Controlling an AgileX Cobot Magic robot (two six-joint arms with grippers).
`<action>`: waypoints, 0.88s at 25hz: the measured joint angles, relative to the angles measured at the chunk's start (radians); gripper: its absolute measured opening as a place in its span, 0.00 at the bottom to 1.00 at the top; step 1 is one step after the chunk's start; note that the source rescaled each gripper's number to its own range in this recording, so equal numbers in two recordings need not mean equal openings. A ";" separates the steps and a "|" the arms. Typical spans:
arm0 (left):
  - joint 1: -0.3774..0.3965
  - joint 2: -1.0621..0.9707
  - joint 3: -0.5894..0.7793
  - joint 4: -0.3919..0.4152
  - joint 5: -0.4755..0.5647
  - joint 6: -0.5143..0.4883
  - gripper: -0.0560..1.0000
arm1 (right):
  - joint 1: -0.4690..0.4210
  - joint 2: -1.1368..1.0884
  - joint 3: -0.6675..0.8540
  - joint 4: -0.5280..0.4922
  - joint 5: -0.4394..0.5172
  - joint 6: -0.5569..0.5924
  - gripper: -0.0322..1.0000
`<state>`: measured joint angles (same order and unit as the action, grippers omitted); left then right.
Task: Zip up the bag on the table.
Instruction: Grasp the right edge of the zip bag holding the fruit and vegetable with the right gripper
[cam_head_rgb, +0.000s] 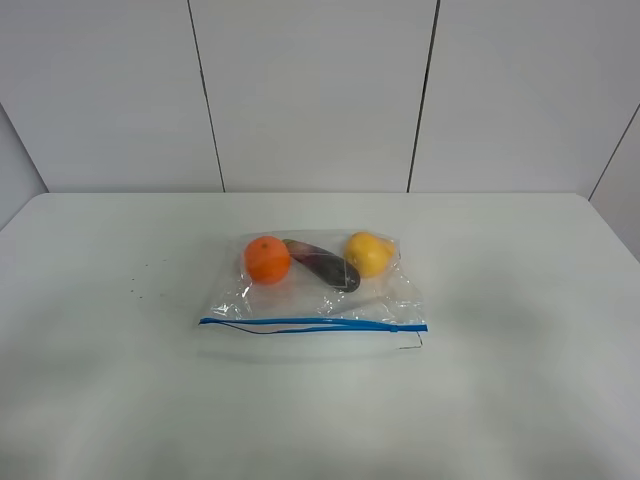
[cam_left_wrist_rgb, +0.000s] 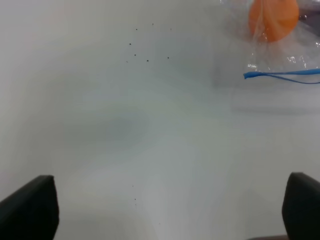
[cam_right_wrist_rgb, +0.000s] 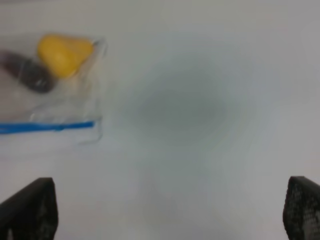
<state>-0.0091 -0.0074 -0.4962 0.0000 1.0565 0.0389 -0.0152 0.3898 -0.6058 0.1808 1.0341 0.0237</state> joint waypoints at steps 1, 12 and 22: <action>0.000 0.000 0.000 0.000 0.000 0.000 1.00 | 0.000 0.073 -0.010 0.038 -0.013 -0.036 1.00; 0.000 0.000 0.000 0.000 0.000 0.000 1.00 | -0.003 0.946 -0.266 0.423 -0.153 -0.485 1.00; 0.000 0.000 0.000 0.000 0.000 0.000 1.00 | -0.138 1.586 -0.410 0.977 0.055 -1.060 1.00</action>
<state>-0.0091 -0.0074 -0.4962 0.0000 1.0565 0.0389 -0.1533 1.9761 -1.0155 1.1580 1.0892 -1.0362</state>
